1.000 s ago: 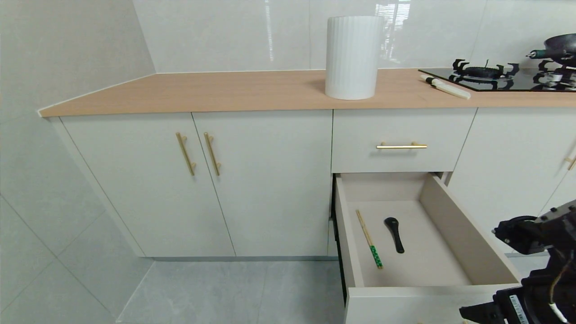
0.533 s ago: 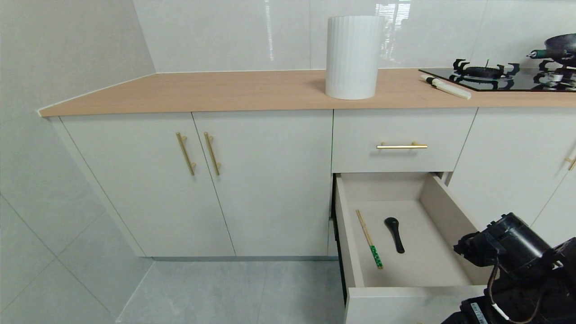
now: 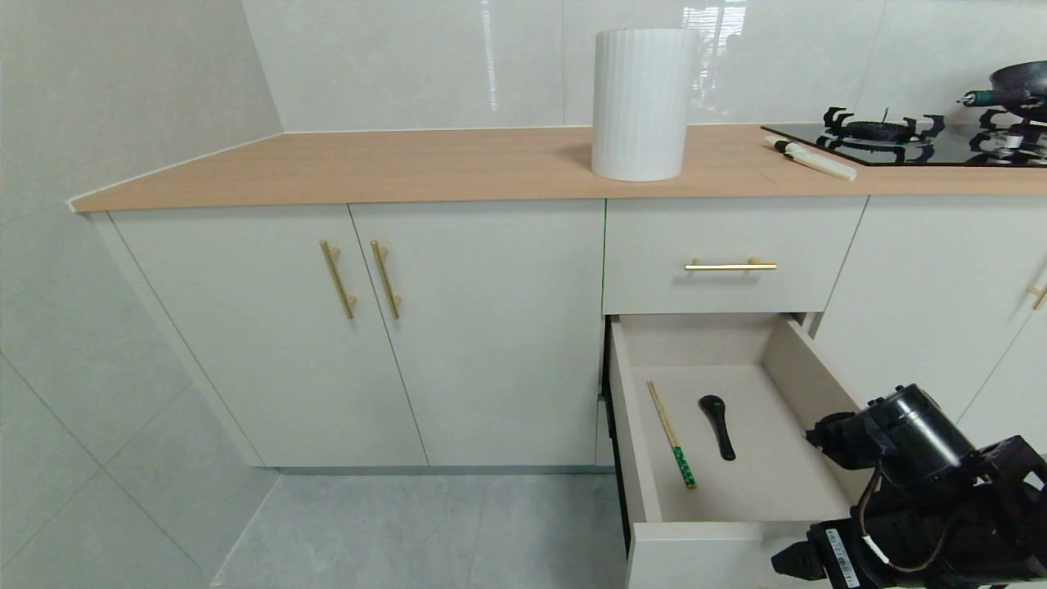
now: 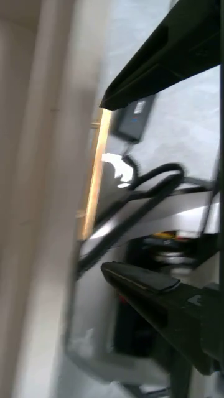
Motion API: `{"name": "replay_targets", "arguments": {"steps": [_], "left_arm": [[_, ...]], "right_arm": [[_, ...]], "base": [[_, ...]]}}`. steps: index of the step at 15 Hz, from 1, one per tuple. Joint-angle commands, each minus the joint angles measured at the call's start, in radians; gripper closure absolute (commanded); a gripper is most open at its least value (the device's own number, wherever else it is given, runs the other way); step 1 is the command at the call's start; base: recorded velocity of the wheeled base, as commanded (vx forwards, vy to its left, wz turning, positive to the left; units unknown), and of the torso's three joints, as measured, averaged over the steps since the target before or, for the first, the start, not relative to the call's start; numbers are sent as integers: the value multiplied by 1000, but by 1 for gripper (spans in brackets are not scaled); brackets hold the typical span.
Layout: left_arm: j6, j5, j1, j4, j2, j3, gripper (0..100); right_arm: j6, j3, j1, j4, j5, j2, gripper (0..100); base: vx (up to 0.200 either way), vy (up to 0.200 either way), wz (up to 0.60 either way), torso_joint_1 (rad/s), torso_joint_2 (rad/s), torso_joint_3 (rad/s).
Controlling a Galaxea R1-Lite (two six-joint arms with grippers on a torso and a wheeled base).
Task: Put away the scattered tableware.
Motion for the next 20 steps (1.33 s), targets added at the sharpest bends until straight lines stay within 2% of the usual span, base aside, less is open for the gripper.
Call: {"name": "replay_targets", "arguments": {"steps": [1,7,8,17,20], "left_arm": [[-1,1,0,0,0,0,0],[-1,1,0,0,0,0,0],[-1,1,0,0,0,0,0],[-1,1,0,0,0,0,0],[-1,1,0,0,0,0,0]], "right_arm": [[-1,-10,-3,-48,-2,40,0],[-40,-56,-78,-148,-28,150,0],[-70,-111,-116,-153,-22,190,0],[-129,-473,-216,-153,-18,469,0],[-161,-610,-264,-153,24,549,0]], "base": [[0,0,0,0,0,0],[0,0,0,0,0,0],[0,0,0,0,0,0],[0,0,0,0,0,0],[0,0,0,0,0,0]]}}
